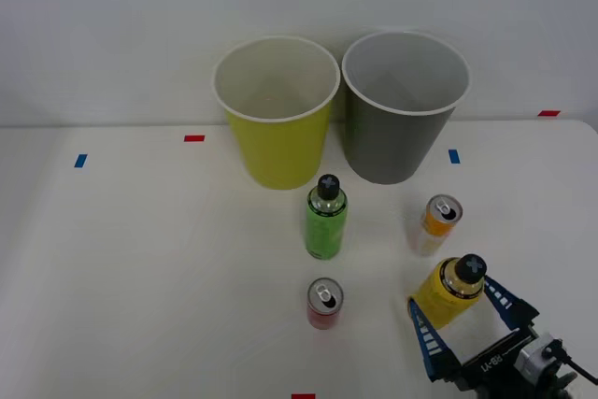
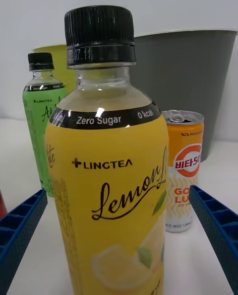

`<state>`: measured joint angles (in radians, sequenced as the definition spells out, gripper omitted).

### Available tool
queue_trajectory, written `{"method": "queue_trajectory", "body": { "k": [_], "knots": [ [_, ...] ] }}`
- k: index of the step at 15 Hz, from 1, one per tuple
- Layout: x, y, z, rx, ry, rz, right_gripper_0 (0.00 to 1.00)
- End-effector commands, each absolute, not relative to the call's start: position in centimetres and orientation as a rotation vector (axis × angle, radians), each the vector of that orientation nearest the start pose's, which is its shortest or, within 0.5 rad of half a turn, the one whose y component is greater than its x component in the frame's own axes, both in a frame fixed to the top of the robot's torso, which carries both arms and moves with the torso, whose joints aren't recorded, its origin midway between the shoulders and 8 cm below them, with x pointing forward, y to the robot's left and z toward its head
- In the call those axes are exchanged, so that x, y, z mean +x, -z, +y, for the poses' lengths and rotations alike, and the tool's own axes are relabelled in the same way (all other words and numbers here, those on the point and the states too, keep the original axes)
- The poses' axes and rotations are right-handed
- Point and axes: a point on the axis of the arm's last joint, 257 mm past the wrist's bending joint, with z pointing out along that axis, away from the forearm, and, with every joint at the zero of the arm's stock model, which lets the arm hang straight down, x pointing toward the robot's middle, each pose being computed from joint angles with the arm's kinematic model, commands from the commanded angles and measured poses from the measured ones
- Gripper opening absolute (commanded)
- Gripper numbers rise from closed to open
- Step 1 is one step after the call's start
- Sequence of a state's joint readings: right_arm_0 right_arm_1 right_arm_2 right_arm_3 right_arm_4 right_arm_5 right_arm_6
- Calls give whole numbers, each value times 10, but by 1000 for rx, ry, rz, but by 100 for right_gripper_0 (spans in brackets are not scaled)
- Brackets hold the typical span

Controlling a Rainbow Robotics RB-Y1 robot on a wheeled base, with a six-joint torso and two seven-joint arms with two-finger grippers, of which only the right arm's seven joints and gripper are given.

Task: Put cans in the gray bin, plastic bottles in the light green bin

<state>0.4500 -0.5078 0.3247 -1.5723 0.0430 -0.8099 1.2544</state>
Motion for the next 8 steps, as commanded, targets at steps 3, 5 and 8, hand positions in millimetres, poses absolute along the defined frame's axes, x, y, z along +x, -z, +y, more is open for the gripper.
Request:
{"method": "queue_trajectory", "body": {
  "k": [3,5,8],
  "knots": [
    [347,262,-192,-376,-369,1340,100],
    [348,261,-190,-377,-373,1337,100],
    [348,261,-190,-381,-368,1334,100]
  ]
}}
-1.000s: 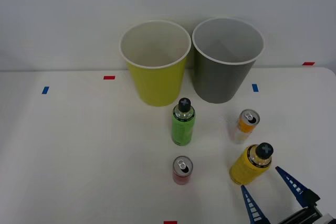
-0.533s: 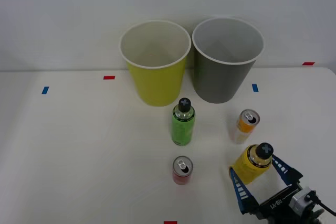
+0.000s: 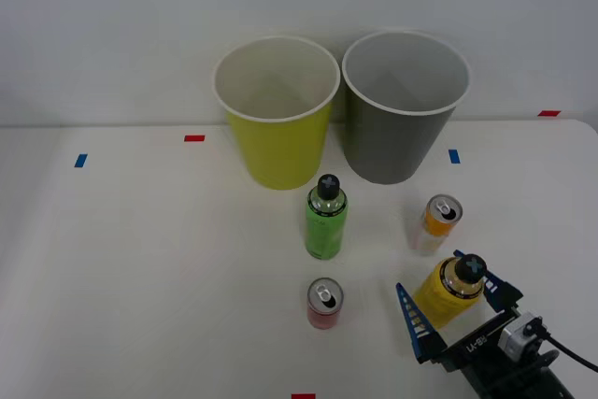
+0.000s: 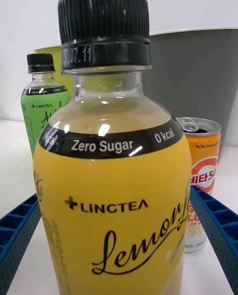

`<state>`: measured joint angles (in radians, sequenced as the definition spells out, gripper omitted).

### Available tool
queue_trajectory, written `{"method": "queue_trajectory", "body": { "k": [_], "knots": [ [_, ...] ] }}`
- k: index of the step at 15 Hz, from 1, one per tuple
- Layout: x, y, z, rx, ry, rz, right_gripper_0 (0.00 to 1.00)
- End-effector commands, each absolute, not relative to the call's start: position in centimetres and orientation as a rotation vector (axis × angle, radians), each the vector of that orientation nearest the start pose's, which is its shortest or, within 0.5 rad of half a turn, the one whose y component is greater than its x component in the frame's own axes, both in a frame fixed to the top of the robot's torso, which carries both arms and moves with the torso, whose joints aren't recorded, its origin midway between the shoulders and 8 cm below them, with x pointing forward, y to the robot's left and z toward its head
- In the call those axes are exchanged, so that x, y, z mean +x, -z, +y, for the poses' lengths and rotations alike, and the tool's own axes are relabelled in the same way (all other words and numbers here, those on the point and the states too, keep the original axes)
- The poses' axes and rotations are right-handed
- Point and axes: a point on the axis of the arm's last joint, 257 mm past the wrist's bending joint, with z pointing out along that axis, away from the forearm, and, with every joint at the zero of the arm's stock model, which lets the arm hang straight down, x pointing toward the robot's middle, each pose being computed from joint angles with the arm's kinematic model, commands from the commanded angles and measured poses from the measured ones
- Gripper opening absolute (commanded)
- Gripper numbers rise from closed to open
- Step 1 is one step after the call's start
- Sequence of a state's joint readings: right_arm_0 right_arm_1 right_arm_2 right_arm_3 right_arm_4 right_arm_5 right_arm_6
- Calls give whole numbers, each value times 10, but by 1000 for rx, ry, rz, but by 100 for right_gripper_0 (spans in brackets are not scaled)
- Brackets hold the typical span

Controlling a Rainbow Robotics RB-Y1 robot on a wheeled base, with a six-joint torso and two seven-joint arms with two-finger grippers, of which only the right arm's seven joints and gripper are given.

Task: Put cans in the gray bin, plastic bottles in the light green bin

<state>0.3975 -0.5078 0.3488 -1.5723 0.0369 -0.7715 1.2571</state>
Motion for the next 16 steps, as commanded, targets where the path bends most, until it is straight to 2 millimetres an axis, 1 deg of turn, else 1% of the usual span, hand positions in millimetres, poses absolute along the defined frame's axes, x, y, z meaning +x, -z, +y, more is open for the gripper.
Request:
{"method": "queue_trajectory", "body": {
  "k": [1,7,8,9,11,12,13,16],
  "knots": [
    [348,260,-191,-383,-366,1333,100],
    [349,259,-189,-406,-346,1322,100],
    [350,259,-188,-419,-340,1318,81],
    [351,258,-188,-424,-337,1314,66],
    [352,258,-187,-426,-336,1314,32],
    [352,259,-187,-425,-337,1319,7],
    [352,259,-188,-424,-338,1321,0],
    [350,262,-192,-434,-339,1332,0]
  ]
}}
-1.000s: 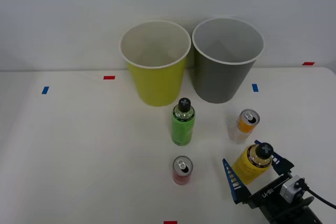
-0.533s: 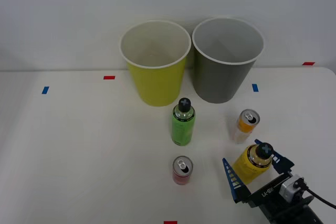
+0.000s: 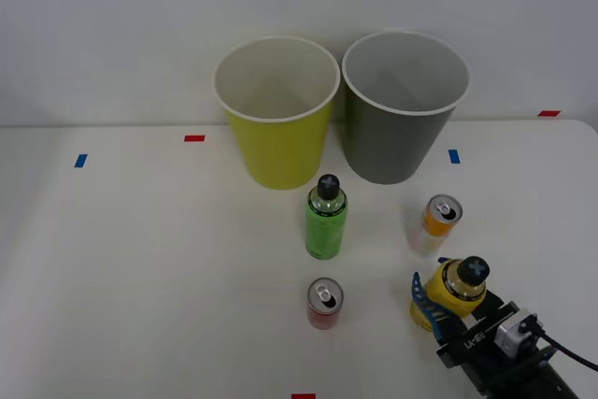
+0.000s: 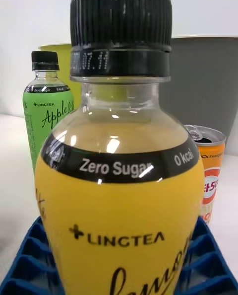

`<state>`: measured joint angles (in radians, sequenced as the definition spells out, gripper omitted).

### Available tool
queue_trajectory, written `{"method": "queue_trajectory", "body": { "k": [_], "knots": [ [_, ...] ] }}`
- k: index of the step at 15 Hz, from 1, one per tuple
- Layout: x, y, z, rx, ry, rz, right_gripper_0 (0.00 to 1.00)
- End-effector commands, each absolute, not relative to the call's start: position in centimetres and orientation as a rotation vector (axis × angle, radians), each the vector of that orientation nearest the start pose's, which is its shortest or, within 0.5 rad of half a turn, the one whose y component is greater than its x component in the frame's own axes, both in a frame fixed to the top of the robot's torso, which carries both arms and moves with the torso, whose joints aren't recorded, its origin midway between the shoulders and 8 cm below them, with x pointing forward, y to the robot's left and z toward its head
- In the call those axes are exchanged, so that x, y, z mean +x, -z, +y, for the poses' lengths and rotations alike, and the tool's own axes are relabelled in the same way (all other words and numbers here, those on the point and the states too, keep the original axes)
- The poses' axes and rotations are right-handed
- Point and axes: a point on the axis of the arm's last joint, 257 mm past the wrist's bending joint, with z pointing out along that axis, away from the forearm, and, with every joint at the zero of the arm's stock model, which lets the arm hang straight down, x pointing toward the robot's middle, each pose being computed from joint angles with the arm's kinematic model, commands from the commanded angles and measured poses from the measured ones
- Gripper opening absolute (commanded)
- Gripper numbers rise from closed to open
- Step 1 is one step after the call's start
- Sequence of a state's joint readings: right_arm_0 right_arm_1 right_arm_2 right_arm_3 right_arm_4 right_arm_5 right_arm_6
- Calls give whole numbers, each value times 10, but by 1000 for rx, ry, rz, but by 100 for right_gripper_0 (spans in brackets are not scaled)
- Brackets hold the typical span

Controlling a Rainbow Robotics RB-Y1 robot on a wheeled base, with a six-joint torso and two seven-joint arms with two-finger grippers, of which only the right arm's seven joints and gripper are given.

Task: Put cans in the gray bin, plastic bottles in the light green bin

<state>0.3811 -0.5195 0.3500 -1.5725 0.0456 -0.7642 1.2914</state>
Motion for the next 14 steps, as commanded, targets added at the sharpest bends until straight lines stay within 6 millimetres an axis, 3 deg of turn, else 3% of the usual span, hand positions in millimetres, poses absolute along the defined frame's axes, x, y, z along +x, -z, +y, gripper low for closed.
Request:
{"method": "queue_trajectory", "body": {
  "k": [1,6,9,12,14],
  "knots": [
    [348,263,-193,-431,-341,1339,0],
    [338,258,-191,-413,-363,1339,0],
    [310,247,-208,-356,-387,1370,0],
    [290,209,-226,-297,-422,1360,0],
    [296,175,-223,-264,-468,1300,0]
  ]
}}
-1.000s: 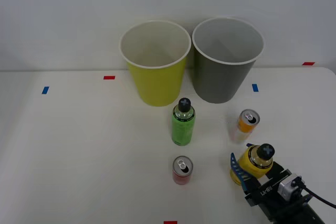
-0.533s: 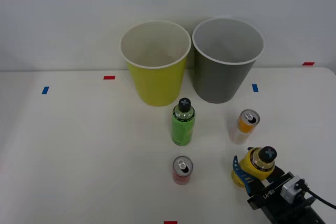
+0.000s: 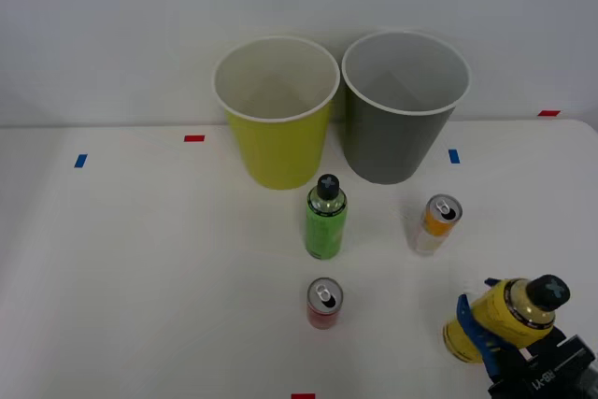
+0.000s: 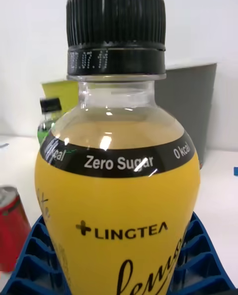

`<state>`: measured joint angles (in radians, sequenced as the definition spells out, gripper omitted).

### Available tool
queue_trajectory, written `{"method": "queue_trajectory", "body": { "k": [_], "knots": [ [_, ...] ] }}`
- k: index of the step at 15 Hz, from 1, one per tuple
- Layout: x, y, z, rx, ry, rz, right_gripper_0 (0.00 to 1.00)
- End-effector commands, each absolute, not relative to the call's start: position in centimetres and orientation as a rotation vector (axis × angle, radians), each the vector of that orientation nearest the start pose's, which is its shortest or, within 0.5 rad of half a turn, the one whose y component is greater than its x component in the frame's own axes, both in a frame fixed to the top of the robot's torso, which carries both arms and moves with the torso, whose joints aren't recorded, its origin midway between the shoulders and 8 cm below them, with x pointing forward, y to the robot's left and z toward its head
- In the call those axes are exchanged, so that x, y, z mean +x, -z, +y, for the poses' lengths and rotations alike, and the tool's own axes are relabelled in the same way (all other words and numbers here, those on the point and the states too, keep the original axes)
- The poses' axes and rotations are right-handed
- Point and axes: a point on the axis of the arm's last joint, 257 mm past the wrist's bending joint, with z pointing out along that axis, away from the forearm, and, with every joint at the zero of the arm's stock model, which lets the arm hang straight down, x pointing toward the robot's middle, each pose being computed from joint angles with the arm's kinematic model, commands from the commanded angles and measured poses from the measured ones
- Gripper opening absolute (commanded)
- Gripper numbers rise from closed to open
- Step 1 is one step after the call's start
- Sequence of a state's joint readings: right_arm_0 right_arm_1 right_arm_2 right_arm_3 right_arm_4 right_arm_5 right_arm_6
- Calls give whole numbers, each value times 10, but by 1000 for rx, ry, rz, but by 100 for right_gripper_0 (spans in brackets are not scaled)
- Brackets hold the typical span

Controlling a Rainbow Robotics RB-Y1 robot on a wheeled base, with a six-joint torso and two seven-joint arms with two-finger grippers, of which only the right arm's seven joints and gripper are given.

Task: Put cans in the gray bin, plastic bottles in the light green bin

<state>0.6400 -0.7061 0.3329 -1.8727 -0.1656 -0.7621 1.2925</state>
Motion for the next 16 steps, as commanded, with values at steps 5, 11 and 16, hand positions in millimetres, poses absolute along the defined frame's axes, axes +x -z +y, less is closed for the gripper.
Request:
{"method": "queue_trajectory", "body": {
  "k": [5,11,16],
  "knots": [
    [324,110,-188,-270,-552,1203,0],
    [379,33,-109,-241,-617,1213,0],
    [429,-4,-50,-268,-645,1298,0]
  ]
}}
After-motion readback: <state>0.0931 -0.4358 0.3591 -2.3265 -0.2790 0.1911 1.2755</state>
